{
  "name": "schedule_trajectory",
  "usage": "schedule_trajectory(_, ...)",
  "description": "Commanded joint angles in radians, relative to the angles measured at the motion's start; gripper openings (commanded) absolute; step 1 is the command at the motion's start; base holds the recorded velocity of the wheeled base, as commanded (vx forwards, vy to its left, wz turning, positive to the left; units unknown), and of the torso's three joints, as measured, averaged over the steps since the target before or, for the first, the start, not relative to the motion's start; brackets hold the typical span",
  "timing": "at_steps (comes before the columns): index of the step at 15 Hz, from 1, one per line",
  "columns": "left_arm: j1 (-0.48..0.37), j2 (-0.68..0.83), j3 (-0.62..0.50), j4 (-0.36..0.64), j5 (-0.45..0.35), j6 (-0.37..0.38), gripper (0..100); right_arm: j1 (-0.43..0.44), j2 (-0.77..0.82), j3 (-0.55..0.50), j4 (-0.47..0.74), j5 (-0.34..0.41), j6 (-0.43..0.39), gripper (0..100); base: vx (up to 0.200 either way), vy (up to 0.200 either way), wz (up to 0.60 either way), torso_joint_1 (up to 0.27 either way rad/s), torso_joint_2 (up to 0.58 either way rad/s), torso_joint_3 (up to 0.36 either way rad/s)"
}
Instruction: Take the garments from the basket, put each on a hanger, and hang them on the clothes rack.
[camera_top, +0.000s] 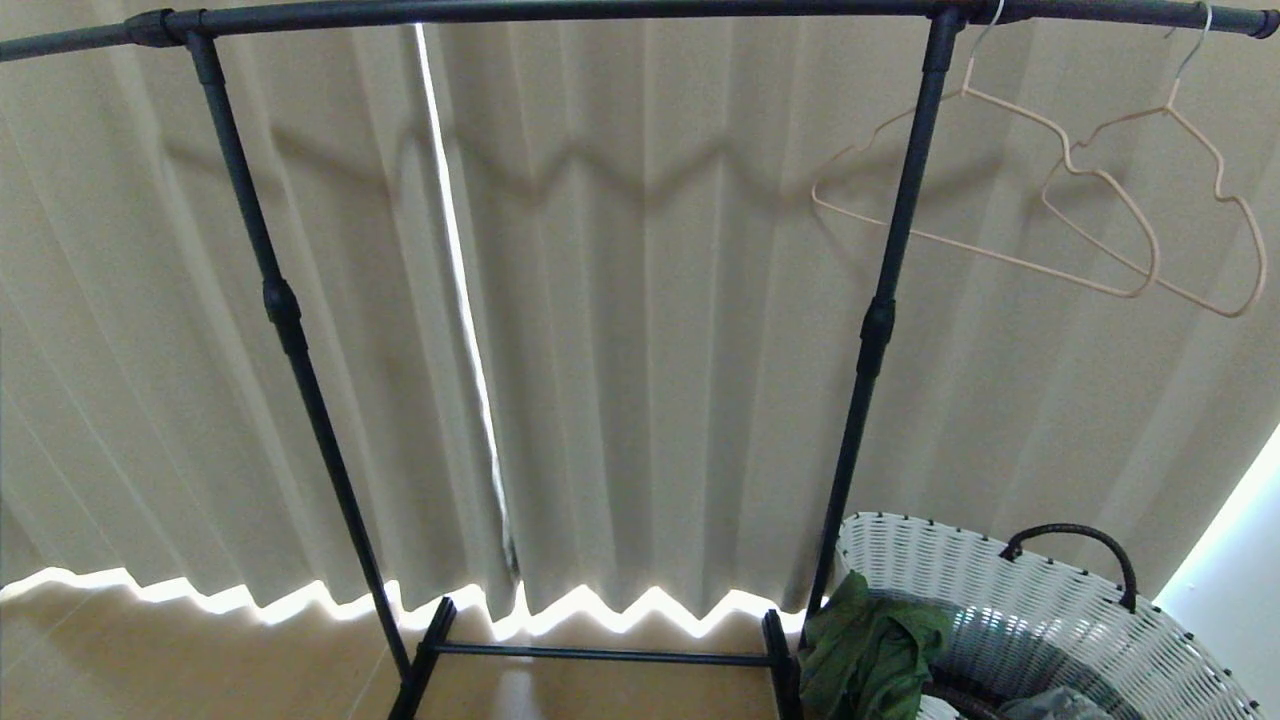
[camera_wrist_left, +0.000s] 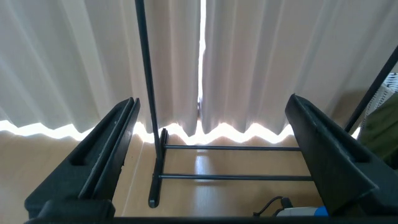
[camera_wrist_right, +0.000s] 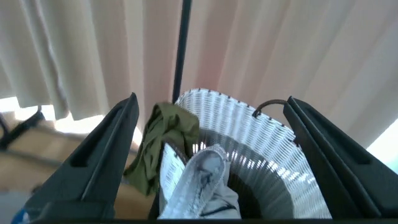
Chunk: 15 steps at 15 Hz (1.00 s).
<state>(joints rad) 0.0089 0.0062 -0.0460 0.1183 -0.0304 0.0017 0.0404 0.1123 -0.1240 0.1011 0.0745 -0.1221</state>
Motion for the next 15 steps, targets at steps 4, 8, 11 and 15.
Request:
schedule_trajectory(4, 0.000, 0.001, -0.002, 0.000, 0.001, -0.002, 100, 0.033, 0.668, -0.157, 0.014, -0.185, -0.315, 100, 0.000, 0.000, 0.00, 0.000, 0.00, 0.000)
schedule_trajectory(8, 0.000, 0.001, -0.002, 0.000, 0.003, -0.008, 100, -0.022, 0.839, -0.105, 0.014, -0.257, -0.622, 100, 0.000, 0.000, 0.00, 0.000, 0.00, 0.000)
schedule_trajectory(11, 0.000, 0.001, -0.002, 0.000, 0.003, -0.009, 100, -0.045, 1.007, -0.095, -0.018, -0.255, -0.691, 100, 0.000, 0.000, 0.00, 0.000, 0.00, 0.000)
schedule_trajectory(15, 0.000, 0.001, -0.002, 0.000, 0.003, -0.009, 100, -0.045, 1.251, -0.055, -0.215, -0.252, -0.694, 100, 0.000, 0.000, 0.00, 0.000, 0.00, 0.000)
